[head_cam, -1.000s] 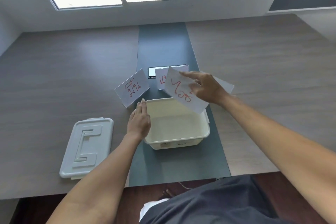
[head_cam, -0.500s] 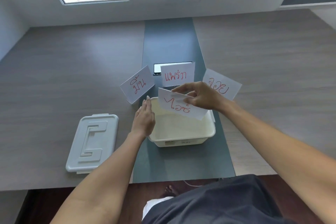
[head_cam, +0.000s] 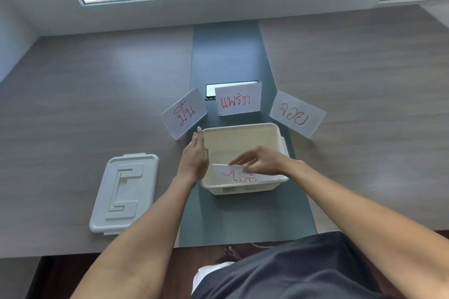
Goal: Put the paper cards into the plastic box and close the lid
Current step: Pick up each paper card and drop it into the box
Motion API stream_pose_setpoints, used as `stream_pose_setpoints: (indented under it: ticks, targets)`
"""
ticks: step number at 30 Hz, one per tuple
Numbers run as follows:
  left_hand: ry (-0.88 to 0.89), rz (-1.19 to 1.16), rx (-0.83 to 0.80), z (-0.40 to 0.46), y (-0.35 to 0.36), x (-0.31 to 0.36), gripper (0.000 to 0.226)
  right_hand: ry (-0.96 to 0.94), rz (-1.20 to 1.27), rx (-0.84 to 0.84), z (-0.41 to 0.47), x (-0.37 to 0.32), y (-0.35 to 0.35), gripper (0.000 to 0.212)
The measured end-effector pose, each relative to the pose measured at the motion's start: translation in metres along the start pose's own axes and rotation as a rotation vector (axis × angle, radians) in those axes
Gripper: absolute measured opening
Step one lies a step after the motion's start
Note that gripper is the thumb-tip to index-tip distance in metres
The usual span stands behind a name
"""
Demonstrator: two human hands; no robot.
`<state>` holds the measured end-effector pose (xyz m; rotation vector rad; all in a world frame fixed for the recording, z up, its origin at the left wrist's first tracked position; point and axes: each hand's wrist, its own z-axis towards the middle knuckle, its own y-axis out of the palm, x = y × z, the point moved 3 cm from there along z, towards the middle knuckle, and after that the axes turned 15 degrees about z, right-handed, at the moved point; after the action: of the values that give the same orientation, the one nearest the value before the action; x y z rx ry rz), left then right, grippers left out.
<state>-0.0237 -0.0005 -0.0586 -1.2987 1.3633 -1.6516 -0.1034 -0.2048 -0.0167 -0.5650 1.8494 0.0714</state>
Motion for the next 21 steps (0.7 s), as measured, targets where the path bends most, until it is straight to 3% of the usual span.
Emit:
stream_pose_setpoints:
  ticks: [9,14,21]
  targets:
    - [0.007,-0.001,0.014,0.004,-0.002,0.002,0.061,0.239,0.109,-0.148,0.004,0.021,-0.002,0.026]
    - [0.014,0.004,0.009,0.008,-0.002,0.002,0.061,0.332,0.246,-0.181,0.007,0.028,-0.005,0.033]
    - [0.023,0.008,0.002,0.015,-0.002,0.005,0.061,0.089,0.298,0.122,0.008,0.012,-0.051,0.031]
